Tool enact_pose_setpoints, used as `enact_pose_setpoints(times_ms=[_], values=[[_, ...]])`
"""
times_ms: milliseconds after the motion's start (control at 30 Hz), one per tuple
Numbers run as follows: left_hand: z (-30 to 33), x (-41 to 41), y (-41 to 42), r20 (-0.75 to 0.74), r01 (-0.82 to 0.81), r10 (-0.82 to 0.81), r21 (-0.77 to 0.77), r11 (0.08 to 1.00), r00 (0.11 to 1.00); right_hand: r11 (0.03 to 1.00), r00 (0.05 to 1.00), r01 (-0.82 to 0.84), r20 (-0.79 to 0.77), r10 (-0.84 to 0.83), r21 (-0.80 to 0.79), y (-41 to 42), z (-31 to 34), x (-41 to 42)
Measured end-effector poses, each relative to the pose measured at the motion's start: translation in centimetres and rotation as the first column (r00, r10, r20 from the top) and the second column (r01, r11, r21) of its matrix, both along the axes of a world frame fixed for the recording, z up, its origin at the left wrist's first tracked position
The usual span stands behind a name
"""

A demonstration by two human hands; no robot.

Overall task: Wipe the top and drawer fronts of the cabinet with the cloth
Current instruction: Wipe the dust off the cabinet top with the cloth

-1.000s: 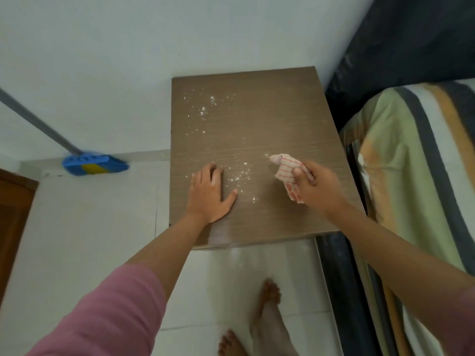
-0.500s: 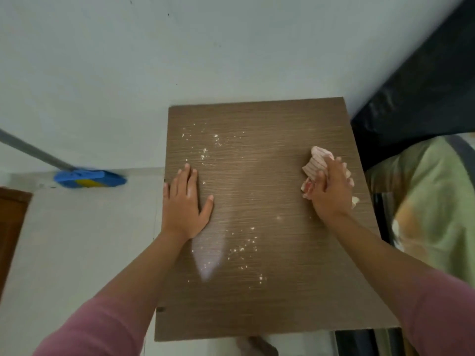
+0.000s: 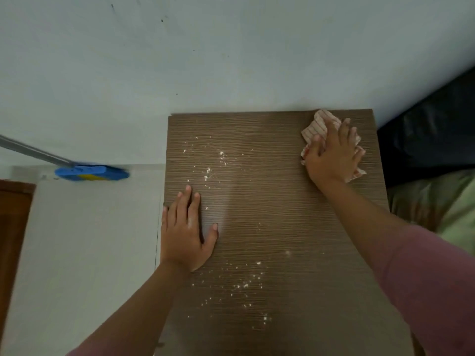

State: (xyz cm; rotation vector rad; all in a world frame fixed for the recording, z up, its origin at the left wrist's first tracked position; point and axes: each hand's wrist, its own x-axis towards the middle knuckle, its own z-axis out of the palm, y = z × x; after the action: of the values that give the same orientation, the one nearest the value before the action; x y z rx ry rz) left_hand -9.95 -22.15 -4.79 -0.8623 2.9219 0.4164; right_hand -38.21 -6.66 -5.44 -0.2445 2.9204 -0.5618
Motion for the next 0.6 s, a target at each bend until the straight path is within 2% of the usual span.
enact_pose_setpoints(times_ms=[167, 333, 600], values=[[0.1, 0.0, 0.0, 0.023, -0.005, 0.005, 0.003, 1.000, 1.000, 0.998, 0.998, -0.061, -0.002, 0.061, -0.012, -2.2, 0.1, 0.4], [0.2, 0.0, 0.1, 0.027, -0.005, 0.005, 0.003, 1.000, 1.000, 0.970, 0.971, -0.238, -0.003, 0.238, -0.043, -4.3, -0.2, 1.4], [-0.1, 0.1, 0.0, 0.037, -0.002, 0.001, 0.004, 1.000, 0.999, 0.829, 0.829, -0.559, -0.004, 0.559, -0.022, -5.8, -0.3, 2.2]])
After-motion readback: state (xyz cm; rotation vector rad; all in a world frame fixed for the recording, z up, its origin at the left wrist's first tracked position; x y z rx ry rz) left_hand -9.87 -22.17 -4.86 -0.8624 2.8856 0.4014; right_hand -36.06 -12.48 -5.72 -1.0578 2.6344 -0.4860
